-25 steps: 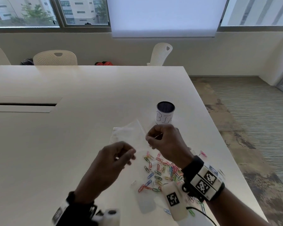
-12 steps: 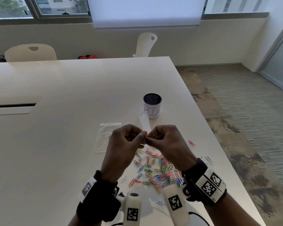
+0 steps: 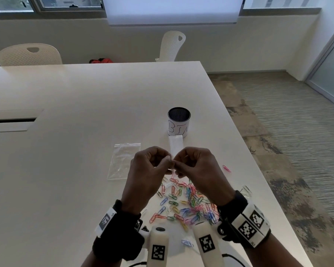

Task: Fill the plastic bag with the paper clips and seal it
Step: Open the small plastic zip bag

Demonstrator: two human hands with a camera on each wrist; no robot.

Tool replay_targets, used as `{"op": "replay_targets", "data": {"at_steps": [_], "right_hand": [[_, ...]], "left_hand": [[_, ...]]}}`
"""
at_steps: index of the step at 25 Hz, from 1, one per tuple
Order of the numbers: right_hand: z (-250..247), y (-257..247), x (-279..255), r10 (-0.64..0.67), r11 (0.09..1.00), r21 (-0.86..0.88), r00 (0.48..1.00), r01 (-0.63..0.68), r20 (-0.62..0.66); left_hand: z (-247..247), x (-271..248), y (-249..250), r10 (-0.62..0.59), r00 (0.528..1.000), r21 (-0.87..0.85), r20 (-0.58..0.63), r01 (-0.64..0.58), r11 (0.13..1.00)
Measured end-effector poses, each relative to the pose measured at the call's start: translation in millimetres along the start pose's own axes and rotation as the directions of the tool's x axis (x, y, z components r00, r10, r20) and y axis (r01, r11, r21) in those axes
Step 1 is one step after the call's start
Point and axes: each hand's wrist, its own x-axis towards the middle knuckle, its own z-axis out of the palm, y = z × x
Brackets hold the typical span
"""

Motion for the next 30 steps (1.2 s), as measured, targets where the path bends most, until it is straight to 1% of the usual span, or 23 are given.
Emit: {"op": "replay_targets", "data": {"at_steps": [2,4,6,8,9,11,13,14,15,17,19,20,21,22,23,25,27,29,30], "right_hand": [[3.4,1.9,1.6,-0.037,0.999,-0.032,0.999,0.037,-0.026],[4.3,2.3,4.0,-0.035,0.999,0.009,0.999,0.035,-0.040],[4.1,2.7,6.1,-0.006,0.997,0.075,0.999,0.010,-0.054],[4.1,2.9,6.8,0.033,0.991,0.132,0.998,-0.026,-0.053],[5.1,2.9,6.7,0.045,0.991,0.131,0.998,-0.038,-0.054],[8.0,5.4,6.3,0.035,0.999,0.042,0.996,-0.031,-0.080],[10.7,6.0,5.4,-0.021,0.996,-0.087,0.992,0.010,-0.121],[11.8,5.6,4.9,-0.042,0.993,-0.115,0.990,0.026,-0.133],[12.1,5.6,4.8,-0.044,0.994,-0.105,0.990,0.030,-0.134],[10.9,6.2,4.3,0.014,1.000,0.021,0.993,-0.011,-0.114],[7.2,6.5,3.7,0.122,0.973,0.208,0.987,-0.098,-0.104],[5.1,7.1,4.1,0.158,0.960,0.251,0.980,-0.123,-0.121],[3.1,7.2,4.5,0.167,0.963,0.237,0.975,-0.129,-0.148],[1.8,7.3,4.6,0.149,0.979,0.162,0.974,-0.122,-0.172],[1.7,6.7,4.7,0.110,0.993,0.052,0.977,-0.102,-0.181],[4.8,3.0,2.8,-0.006,0.989,-0.147,0.989,-0.016,-0.146],[10.8,-0.7,1.0,-0.128,0.966,-0.240,0.983,0.094,-0.131],[15.8,-3.3,0.2,-0.223,0.945,-0.280,0.957,0.167,-0.185],[17.4,-4.0,0.6,-0.251,0.937,-0.299,0.944,0.182,-0.214]], "left_hand": [[1.3,0.3,0.3,0.001,1.000,0.002,0.005,-0.001,1.000],[2.2,1.8,-0.7,-0.002,1.000,-0.014,-0.008,0.002,1.000],[2.1,3.7,-1.3,0.008,1.000,-0.018,-0.020,-0.008,1.000],[2.2,6.1,-3.7,0.030,0.998,0.033,-0.057,-0.029,0.999],[2.4,6.8,-4.7,0.045,0.997,0.067,-0.070,-0.040,0.997],[3.6,6.4,-5.1,0.077,0.994,0.131,-0.081,-0.066,0.989],[4.5,5.8,-5.1,0.094,0.992,0.158,-0.085,-0.080,0.984],[4.1,5.5,-5.1,0.101,0.991,0.171,-0.087,-0.085,0.982],[3.2,5.3,-4.8,0.107,0.990,0.188,-0.087,-0.089,0.978],[0.1,5.5,-4.5,0.112,0.990,0.209,-0.081,-0.093,0.973],[-3.4,5.0,-4.1,0.106,0.990,0.201,-0.096,-0.085,0.976],[-5.4,4.3,-3.5,0.110,0.988,0.205,-0.108,-0.086,0.975],[-6.8,3.8,-3.0,0.121,0.986,0.226,-0.115,-0.093,0.970],[-7.8,3.0,-3.0,0.136,0.985,0.259,-0.110,-0.104,0.960],[-8.1,2.7,-3.0,0.149,0.984,0.298,-0.094,-0.115,0.947],[-6.5,1.5,-2.4,0.171,0.984,0.365,-0.052,-0.141,0.920],[-3.6,0.5,-1.0,0.211,0.977,0.410,-0.014,-0.187,0.893],[-1.2,-1.5,1.5,0.252,0.968,0.428,0.013,-0.234,0.873],[-0.6,-2.4,2.7,0.262,0.965,0.432,0.014,-0.243,0.869]]}}
